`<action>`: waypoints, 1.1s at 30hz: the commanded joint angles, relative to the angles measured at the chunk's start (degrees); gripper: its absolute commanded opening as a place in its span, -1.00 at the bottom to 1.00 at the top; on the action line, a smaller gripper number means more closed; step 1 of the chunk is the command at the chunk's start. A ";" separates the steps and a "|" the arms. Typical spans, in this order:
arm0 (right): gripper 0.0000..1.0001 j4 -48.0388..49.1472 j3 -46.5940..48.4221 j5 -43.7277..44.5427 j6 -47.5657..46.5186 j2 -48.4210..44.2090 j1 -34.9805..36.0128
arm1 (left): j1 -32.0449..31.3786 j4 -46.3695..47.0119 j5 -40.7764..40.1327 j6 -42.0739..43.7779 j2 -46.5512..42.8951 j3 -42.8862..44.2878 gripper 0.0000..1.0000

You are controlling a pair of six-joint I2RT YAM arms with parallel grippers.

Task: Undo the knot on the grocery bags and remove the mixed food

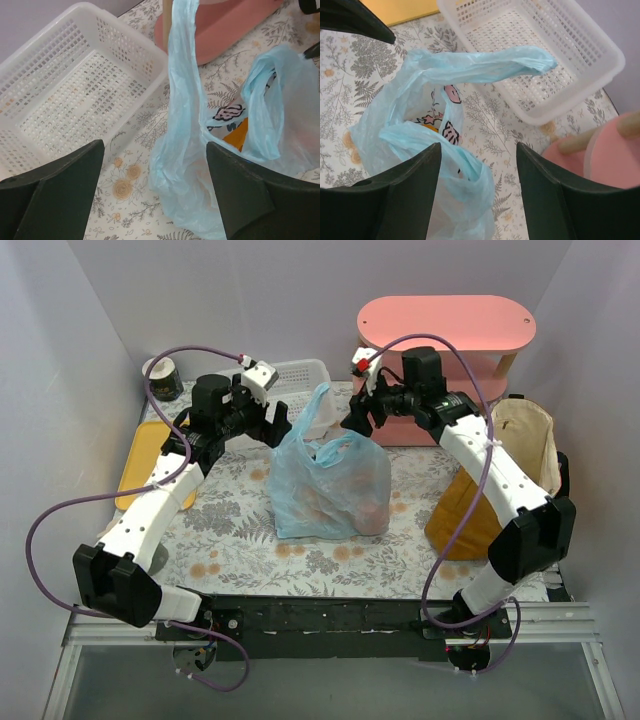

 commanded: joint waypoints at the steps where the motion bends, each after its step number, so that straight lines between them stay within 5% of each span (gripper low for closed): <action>1: 0.37 -6.36 5.34 -2.01 -12.19 5.88 2.51 | 0.06 -1.27 0.66 -3.77 0.95 3.46 0.67; 6: 0.38 -17.09 12.19 -3.24 -21.85 11.25 5.41 | 0.06 -0.92 -1.80 -3.78 0.07 2.06 0.68; 33: 0.32 -24.92 13.34 -0.43 -33.47 12.75 9.11 | 0.06 2.25 -2.42 -4.92 -0.10 -1.90 0.67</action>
